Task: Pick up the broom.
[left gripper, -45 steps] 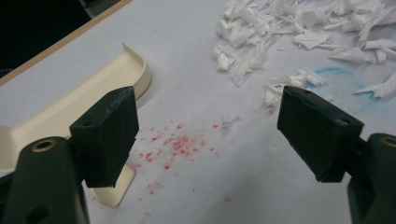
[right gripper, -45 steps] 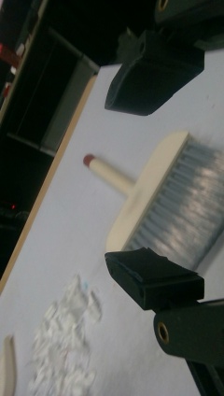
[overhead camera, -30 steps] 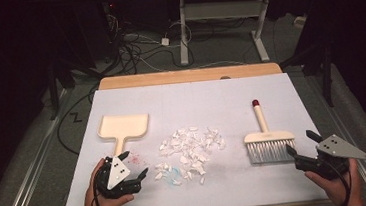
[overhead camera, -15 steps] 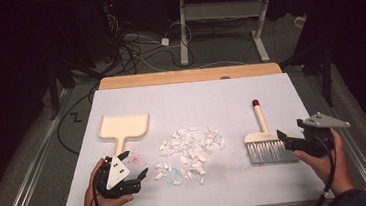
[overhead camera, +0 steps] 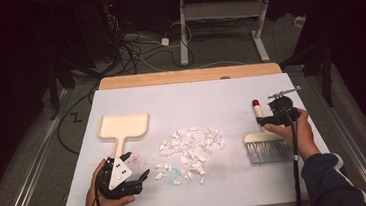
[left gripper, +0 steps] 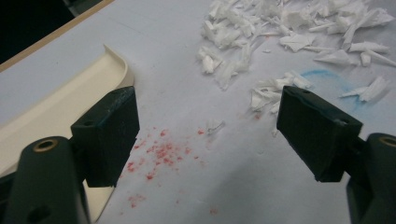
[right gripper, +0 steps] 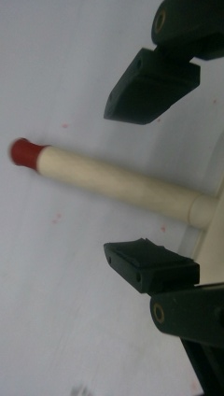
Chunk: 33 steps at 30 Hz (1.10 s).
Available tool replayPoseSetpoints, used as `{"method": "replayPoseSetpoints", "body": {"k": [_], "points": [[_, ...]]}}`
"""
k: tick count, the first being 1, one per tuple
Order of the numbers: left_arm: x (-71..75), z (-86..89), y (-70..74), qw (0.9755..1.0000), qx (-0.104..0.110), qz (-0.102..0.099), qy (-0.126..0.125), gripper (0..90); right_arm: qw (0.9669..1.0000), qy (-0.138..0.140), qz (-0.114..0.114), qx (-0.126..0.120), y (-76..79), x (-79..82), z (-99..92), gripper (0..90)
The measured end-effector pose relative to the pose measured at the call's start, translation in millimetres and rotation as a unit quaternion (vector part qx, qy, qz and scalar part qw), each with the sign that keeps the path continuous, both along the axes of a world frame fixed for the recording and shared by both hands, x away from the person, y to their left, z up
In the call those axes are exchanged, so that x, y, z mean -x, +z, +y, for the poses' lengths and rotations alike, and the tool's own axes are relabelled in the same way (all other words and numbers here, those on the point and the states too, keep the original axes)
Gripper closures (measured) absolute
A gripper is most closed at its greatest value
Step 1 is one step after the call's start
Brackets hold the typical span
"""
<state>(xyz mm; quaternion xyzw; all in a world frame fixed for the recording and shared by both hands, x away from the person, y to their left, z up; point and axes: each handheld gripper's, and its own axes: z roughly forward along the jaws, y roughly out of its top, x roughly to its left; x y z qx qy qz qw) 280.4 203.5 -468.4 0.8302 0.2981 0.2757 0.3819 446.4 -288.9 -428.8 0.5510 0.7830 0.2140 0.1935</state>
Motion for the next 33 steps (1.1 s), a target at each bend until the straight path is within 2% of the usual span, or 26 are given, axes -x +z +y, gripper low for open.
{"method": "replayPoseSetpoints", "body": {"k": [2,3,4,7,8,9,10,11,12,16,19,20,22,24,26,29,30,31,32,33], "points": [[0.6,-0.1,-0.6,1.0000,-0.001,0.000,0.000,20.3,0.9994,-0.011,0.031,0.006,-12.7,-9.4,2.3,36.0],[0.7,0.2,-0.8,1.0000,0.001,0.001,0.000,20.3,0.9994,-0.011,0.031,0.006,-12.7,-9.4,2.3,36.0],[0.7,0.7,-1.0,1.0000,0.001,0.001,0.000,20.3,0.9982,-0.020,0.056,0.011,-22.3,-15.1,3.0,37.0],[0.7,1.7,-1.6,1.0000,0.002,0.004,0.000,20.3,0.9980,-0.023,0.059,0.006,-21.3,-16.4,2.4,39.2],[0.5,1.7,-1.8,1.0000,0.000,0.006,-0.001,20.3,0.9977,-0.021,0.063,0.009,-20.5,-16.2,4.6,46.6],[0.3,1.4,-1.8,1.0000,-0.002,0.007,-0.001,20.3,0.9977,-0.021,0.063,0.009,-20.5,-16.2,4.6,46.6],[0.4,0.4,-1.3,1.0000,-0.003,0.005,0.000,20.1,0.9975,-0.018,0.067,0.008,-19.0,-15.4,8.1,56.9],[0.4,0.4,-1.3,1.0000,-0.003,0.005,0.000,20.1,0.9975,-0.018,0.067,0.008,-19.0,-15.4,8.1,56.9],[0.8,0.0,-1.0,1.0000,-0.002,0.005,-0.001,20.1,0.9975,-0.020,0.067,0.010,-18.6,-15.4,10.9,64.3],[1.0,-1.2,-0.8,1.0000,-0.003,0.004,-0.004,20.1,0.9975,-0.020,0.068,0.004,-18.5,-15.6,11.3,68.1],[0.2,-1.5,-0.6,1.0000,-0.004,0.004,-0.004,20.1,0.9976,-0.018,0.067,0.011,-18.3,-15.4,13.1,69.9],[0.0,-1.1,-0.1,1.0000,-0.004,0.002,-0.002,20.0,0.9978,-0.009,0.064,0.014,-18.4,-14.8,13.9,71.3],[0.0,-0.4,0.4,1.0000,-0.001,0.002,-0.001,19.8,0.9979,-0.009,0.063,0.010,-18.5,-14.6,13.0,71.3],[0.4,0.1,0.6,1.0000,0.000,0.001,-0.001,19.7,0.9983,-0.002,0.058,-0.003,-18.5,-12.8,8.7,71.4],[0.8,0.5,0.8,1.0000,0.001,0.002,0.000,19.7,0.9985,-0.001,0.054,-0.006,-18.2,-11.3,7.6,71.4],[1.1,1.0,0.6,1.0000,0.003,0.004,0.001,19.7,0.9996,0.001,0.026,-0.012,-17.4,-3.9,5.1,71.4],[2.2,1.2,1.4,1.0000,0.007,0.004,0.002,19.7,0.9998,0.005,-0.001,-0.019,-13.2,3.9,2.8,71.4],[2.2,1.2,1.4,1.0000,0.007,0.004,0.002,19.7,0.9995,0.008,-0.015,-0.026,-10.2,8.6,0.8,71.4],[2.9,1.3,1.9,0.9999,0.010,0.004,0.001,19.7,0.9995,0.008,-0.015,-0.026,-10.2,8.6,0.8,71.4],[3.4,1.2,2.3,0.9999,0.014,0.006,0.001,19.7,0.9989,0.009,-0.032,-0.033,-6.9,13.9,-1.5,71.5]]}}
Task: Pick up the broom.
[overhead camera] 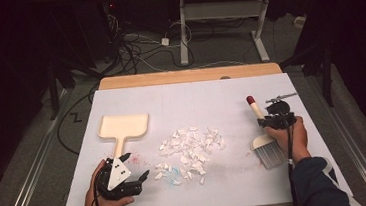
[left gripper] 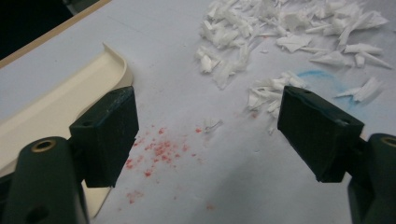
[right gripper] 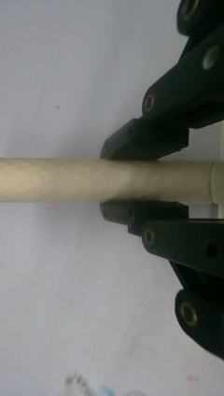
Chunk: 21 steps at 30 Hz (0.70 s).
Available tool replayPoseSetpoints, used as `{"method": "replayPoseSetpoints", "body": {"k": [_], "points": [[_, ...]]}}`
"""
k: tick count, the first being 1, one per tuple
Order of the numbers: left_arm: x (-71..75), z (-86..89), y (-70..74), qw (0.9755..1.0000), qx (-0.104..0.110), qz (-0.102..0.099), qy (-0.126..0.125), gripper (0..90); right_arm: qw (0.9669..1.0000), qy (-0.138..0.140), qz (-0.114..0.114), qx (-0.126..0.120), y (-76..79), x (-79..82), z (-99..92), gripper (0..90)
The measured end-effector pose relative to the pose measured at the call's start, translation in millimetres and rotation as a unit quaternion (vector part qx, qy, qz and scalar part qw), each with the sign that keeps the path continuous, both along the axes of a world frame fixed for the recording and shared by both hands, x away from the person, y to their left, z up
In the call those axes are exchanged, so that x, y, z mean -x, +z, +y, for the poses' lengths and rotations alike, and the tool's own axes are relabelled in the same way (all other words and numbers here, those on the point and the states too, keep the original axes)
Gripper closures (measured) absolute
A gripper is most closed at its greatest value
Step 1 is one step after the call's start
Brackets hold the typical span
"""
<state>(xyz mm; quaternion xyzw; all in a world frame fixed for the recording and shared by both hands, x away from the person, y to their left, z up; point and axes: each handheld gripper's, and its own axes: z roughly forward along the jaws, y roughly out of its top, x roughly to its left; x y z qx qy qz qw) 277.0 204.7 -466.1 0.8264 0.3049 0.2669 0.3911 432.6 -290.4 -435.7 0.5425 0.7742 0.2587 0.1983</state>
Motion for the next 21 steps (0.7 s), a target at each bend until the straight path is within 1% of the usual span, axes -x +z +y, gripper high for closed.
{"method": "replayPoseSetpoints", "body": {"k": [1,2,3,4,5,7,8,9,10,11,12,13,14,15,16,17,18,19,20,21], "points": [[0.0,0.0,1.0,1.0000,-0.001,-0.005,-0.001,19.7,0.9999,0.002,-0.014,-0.005,3.6,5.7,-2.2,71.4],[1.5,-1.1,3.5,0.9999,0.009,-0.007,-0.001,19.7,0.9984,0.009,-0.050,-0.027,11.6,18.2,-7.2,71.5],[1.5,-1.1,3.5,0.9999,0.009,-0.007,-0.001,19.7,0.9984,0.009,-0.050,-0.027,11.6,18.2,-7.2,71.5],[2.5,-2.2,5.2,0.9998,0.017,-0.007,-0.001,19.7,0.9961,0.017,-0.077,-0.039,20.7,31.3,-10.1,71.5],[3.4,-3.6,7.0,0.9997,0.024,-0.008,-0.004,19.7,0.9947,0.021,-0.090,-0.045,24.8,37.5,-11.0,71.5],[6.5,-10.0,11.5,0.9991,0.039,-0.007,-0.014,19.7,0.9921,0.031,-0.111,-0.050,31.4,49.3,-11.9,71.5],[6.5,-10.0,11.5,0.9991,0.039,-0.007,-0.014,19.7,0.9921,0.031,-0.111,-0.050,31.4,49.3,-11.9,71.5],[7.9,-12.9,12.7,0.9990,0.043,-0.002,-0.015,19.7,0.9888,0.041,-0.131,-0.058,36.6,60.8,-12.4,71.5],[8.6,-15.7,14.2,0.9987,0.047,-0.001,-0.020,19.7,0.9888,0.041,-0.131,-0.058,36.6,60.8,-12.4,71.5],[8.8,-18.6,15.9,0.9985,0.049,-0.006,-0.024,19.7,0.9873,0.043,-0.140,-0.061,38.8,65.9,-12.9,71.5],[9.6,-23.1,17.8,0.9981,0.055,0.000,-0.028,19.7,0.9829,0.050,-0.160,-0.077,44.6,74.9,-13.5,71.5],[9.1,-30.5,21.7,0.9970,0.068,0.003,-0.036,19.7,0.9820,0.051,-0.163,-0.080,47.3,77.4,-13.0,71.4],[9.1,-30.5,21.7,0.9970,0.068,0.003,-0.036,19.7,0.9800,0.054,-0.172,-0.083,51.1,80.7,-12.4,71.5],[7.0,-41.7,28.4,0.9942,0.094,0.012,-0.051,19.7,0.9779,0.057,-0.181,-0.087,55.1,83.9,-11.4,71.4],[7.0,-41.7,28.4,0.9942,0.094,0.012,-0.051,19.8,0.9779,0.057,-0.181,-0.087,55.1,83.9,-11.4,71.4],[4.8,-51.2,33.6,0.9913,0.112,0.018,-0.066,19.8,0.9740,0.061,-0.198,-0.092,63.5,90.8,-7.2,71.5],[3.7,-57.9,37.1,0.9897,0.120,0.020,-0.076,19.8,0.9740,0.061,-0.198,-0.092,63.5,90.8,-7.2,71.5],[0.6,-79.1,46.8,0.9840,0.143,0.026,-0.104,19.8,0.9704,0.062,-0.211,-0.100,68.7,95.8,-2.9,71.4],[0.6,-79.1,46.8,0.9840,0.143,0.026,-0.104,19.8,0.9704,0.062,-0.211,-0.100,68.7,95.8,-2.9,71.4],[-0.6,-91.3,51.4,0.9798,0.155,0.030,-0.123,19.8,0.9672,0.069,-0.221,-0.103,73.8,100.3,4.2,71.4]]}}
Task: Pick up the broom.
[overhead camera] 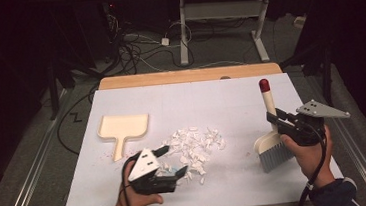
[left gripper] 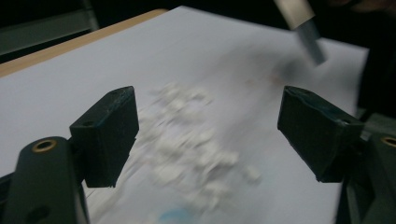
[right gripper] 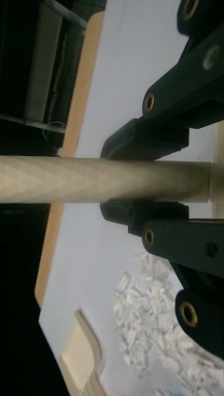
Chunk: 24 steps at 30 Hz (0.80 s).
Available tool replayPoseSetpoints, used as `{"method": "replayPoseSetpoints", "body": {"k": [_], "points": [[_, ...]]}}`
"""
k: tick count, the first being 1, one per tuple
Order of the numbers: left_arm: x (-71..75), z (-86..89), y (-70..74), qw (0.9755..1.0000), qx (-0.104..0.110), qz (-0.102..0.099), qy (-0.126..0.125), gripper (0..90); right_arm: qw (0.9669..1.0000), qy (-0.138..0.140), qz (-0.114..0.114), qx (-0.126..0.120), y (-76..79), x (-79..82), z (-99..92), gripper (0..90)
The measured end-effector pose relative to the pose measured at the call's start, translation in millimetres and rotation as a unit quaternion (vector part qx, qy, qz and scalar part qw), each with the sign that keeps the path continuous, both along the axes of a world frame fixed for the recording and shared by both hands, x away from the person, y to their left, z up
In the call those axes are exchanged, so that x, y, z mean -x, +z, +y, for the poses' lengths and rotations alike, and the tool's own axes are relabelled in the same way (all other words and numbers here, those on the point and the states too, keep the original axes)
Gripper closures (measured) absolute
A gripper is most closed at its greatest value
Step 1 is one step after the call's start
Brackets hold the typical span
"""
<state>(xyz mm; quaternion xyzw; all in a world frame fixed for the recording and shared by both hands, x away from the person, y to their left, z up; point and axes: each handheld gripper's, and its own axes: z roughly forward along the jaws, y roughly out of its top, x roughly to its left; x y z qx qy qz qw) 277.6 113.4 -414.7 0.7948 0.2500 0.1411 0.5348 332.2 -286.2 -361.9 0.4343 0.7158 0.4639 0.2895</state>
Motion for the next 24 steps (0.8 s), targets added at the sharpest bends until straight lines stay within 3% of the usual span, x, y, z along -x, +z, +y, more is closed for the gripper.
{"method": "replayPoseSetpoints", "body": {"k": [4,5,6,10,11,13,14,17,20,22,24], "points": [[-1.8,-54.3,14.3,0.9978,0.018,-0.004,-0.064,19.8,0.9997,0.007,-0.022,0.009,6.2,8.0,19.7,71.4],[-4.3,-78.2,16.9,0.9961,0.025,-0.001,-0.085,19.9,0.9995,0.012,-0.026,0.012,6.7,9.3,24.9,71.4],[-4.3,-78.2,16.9,0.9961,0.025,-0.001,-0.085,20.3,0.9993,0.019,-0.026,0.017,6.7,10.4,30.3,71.4],[-13.7,-110.0,14.8,0.9955,0.032,0.009,-0.088,21.8,0.9983,0.035,-0.041,0.022,5.7,16.1,49.8,71.3],[-16.7,-113.8,13.1,0.9952,0.041,0.016,-0.087,23.5,0.9982,0.034,-0.047,0.019,5.4,18.3,53.6,71.3],[-19.0,-117.2,9.8,0.9952,0.057,0.006,-0.079,27.4,0.9977,0.039,-0.053,0.015,5.6,23.1,60.1,71.3],[-21.2,-118.6,7.1,0.9944,0.064,0.011,-0.083,27.6,0.9974,0.039,-0.061,0.009,6.1,26.4,61.8,71.3],[-22.5,-118.7,4.8,0.9951,0.057,0.012,-0.080,31.3,0.9962,0.047,-0.073,-0.003,9.2,34.8,66.6,71.3],[-28.0,-113.4,-0.7,0.9936,0.071,0.032,-0.081,36.9,0.9949,0.059,-0.082,0.000,12.1,42.9,73.2,71.3],[-28.9,-111.1,-3.0,0.9933,0.070,0.033,-0.086,43.6,0.9938,0.064,-0.090,0.014,13.0,47.5,77.9,71.2],[-29.3,-110.0,-3.9,0.9930,0.072,0.037,-0.086,47.4,0.9934,0.065,-0.094,0.013,13.1,49.7,79.2,71.2]]}}
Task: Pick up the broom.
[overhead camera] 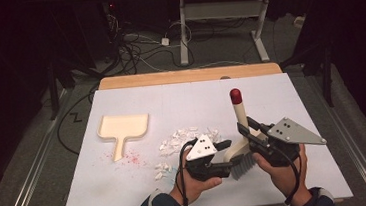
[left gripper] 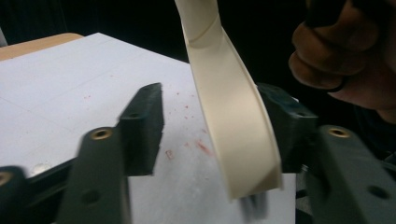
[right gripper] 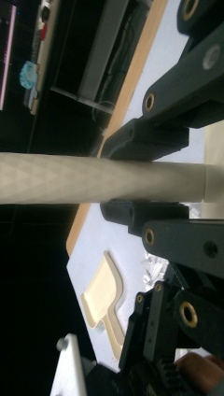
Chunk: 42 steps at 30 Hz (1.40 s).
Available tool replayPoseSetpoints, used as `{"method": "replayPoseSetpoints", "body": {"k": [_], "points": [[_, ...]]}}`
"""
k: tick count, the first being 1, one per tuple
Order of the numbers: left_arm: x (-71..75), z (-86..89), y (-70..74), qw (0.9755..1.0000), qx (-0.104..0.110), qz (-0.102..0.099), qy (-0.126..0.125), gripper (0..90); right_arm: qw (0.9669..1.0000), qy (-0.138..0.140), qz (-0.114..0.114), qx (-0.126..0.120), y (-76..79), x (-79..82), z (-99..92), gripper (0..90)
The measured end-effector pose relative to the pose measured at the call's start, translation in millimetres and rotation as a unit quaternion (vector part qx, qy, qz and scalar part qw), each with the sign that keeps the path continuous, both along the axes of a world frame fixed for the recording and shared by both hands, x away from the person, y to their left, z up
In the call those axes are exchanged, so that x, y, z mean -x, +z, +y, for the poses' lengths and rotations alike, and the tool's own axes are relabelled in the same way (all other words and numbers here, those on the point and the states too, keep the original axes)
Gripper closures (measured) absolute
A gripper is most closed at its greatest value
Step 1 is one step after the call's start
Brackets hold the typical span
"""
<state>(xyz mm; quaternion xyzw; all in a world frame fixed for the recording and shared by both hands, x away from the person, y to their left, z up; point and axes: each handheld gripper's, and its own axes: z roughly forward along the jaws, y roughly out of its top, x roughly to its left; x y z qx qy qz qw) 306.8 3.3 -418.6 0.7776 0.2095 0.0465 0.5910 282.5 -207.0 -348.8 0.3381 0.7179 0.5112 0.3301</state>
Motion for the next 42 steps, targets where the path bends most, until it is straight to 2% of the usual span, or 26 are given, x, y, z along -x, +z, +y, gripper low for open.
{"method": "replayPoseSetpoints", "body": {"k": [3,8,10,11,13,15,16,18,19,20,24,25,26,27,28,29,30,31,32,33,34,36,37,38,39,42], "points": [[-0.1,3.3,-0.7,0.9999,0.006,-0.002,-0.011,59.7,0.9999,0.012,0.003,0.001,-0.3,3.7,5.2,71.2],[-1.8,11.9,1.4,0.9999,-0.006,-0.010,-0.005,64.8,0.9994,0.033,0.001,0.007,0.9,7.0,5.1,70.8],[-4.0,20.8,3.6,0.9994,-0.019,-0.021,-0.019,65.0,0.9983,0.058,0.006,0.002,1.1,4.8,0.7,70.2],[-4.0,20.8,3.6,0.9994,-0.019,-0.021,-0.019,65.1,0.9972,0.074,0.008,-0.002,0.3,3.3,-2.2,69.7],[-2.8,29.0,8.2,0.9977,-0.051,-0.038,-0.024,65.1,0.9949,0.100,0.010,0.006,-0.8,1.4,-6.9,66.1],[-3.2,32.8,9.2,0.9973,-0.056,-0.040,-0.027,65.1,0.9912,0.131,0.010,0.014,-0.5,0.5,-12.9,58.8],[-3.7,36.7,10.2,0.9967,-0.063,-0.041,-0.030,65.1,0.9881,0.151,0.019,0.025,-0.2,-0.7,-15.0,55.7],[-3.6,44.3,11.8,0.9956,-0.075,-0.044,-0.035,65.1,0.9849,0.166,0.005,0.048,-1.0,0.5,-20.1,51.1],[-2.8,47.9,12.6,0.9950,-0.079,-0.046,-0.039,65.1,0.9799,0.190,0.015,0.059,-2.2,-1.1,-22.5,49.0],[-1.5,51.1,13.6,0.9942,-0.084,-0.050,-0.044,65.1,0.9799,0.190,0.015,0.059,-2.2,-1.1,-22.5,49.0],[5.0,60.2,17.4,0.9911,-0.092,-0.054,-0.080,65.1,0.9656,0.234,0.062,0.094,-15.4,-10.5,-25.2,40.6],[7.5,61.3,17.8,0.9900,-0.092,-0.054,-0.093,65.1,0.9549,0.263,0.086,0.109,-22.8,-14.8,-22.6,39.0],[13.6,61.9,18.5,0.9867,-0.099,-0.060,-0.114,65.1,0.9513,0.273,0.084,0.117,-25.8,-15.6,-21.5,36.8],[16.8,61.8,18.8,0.9857,-0.099,-0.063,-0.121,65.0,0.9443,0.292,0.094,0.118,-28.4,-17.0,-21.0,36.8],[16.8,61.8,18.8,0.9857,-0.099,-0.063,-0.121,65.1,0.9350,0.315,0.111,0.118,-31.3,-18.7,-20.4,36.9],[21.5,61.5,20.1,0.9826,-0.100,-0.066,-0.142,65.0,0.9263,0.335,0.123,0.122,-34.8,-19.5,-18.8,36.3],[23.2,61.0,20.6,0.9816,-0.100,-0.067,-0.148,65.0,0.9187,0.352,0.130,0.124,-38.6,-19.1,-16.6,38.3],[23.2,61.0,20.6,0.9816,-0.100,-0.067,-0.148,65.0,0.9187,0.352,0.130,0.124,-38.6,-19.1,-16.6,38.3],[24.1,60.4,20.2,0.9804,-0.099,-0.067,-0.157,65.0,0.9059,0.382,0.138,0.121,-45.3,-18.5,-11.1,45.4],[23.6,60.8,19.9,0.9809,-0.099,-0.067,-0.154,65.0,0.9001,0.396,0.146,0.109,-47.8,-19.1,-8.5,53.6],[23.6,60.8,19.9,0.9809,-0.099,-0.067,-0.154,65.0,0.9001,0.396,0.146,0.109,-47.8,-19.1,-8.5,53.6],[20.0,65.2,18.9,0.9822,-0.090,-0.059,-0.154,64.5,0.8943,0.408,0.162,0.084,-53.5,-21.9,-1.6,59.2],[20.0,65.2,18.9,0.9822,-0.090,-0.059,-0.154,63.0,0.8943,0.408,0.162,0.084,-53.5,-21.9,-1.6,59.2],[19.5,67.5,18.3,0.9835,-0.094,-0.067,-0.139,58.4,0.8900,0.416,0.166,0.088,-56.5,-21.5,1.5,65.5],[19.5,67.5,18.3,0.9835,-0.094,-0.067,-0.139,57.0,0.8900,0.416,0.166,0.088,-56.5,-21.5,1.5,65.5],[18.1,72.7,17.1,0.9860,-0.105,-0.083,-0.099,49.1,0.9005,0.396,0.150,0.098,-53.2,-17.4,5.6,67.5]]}}
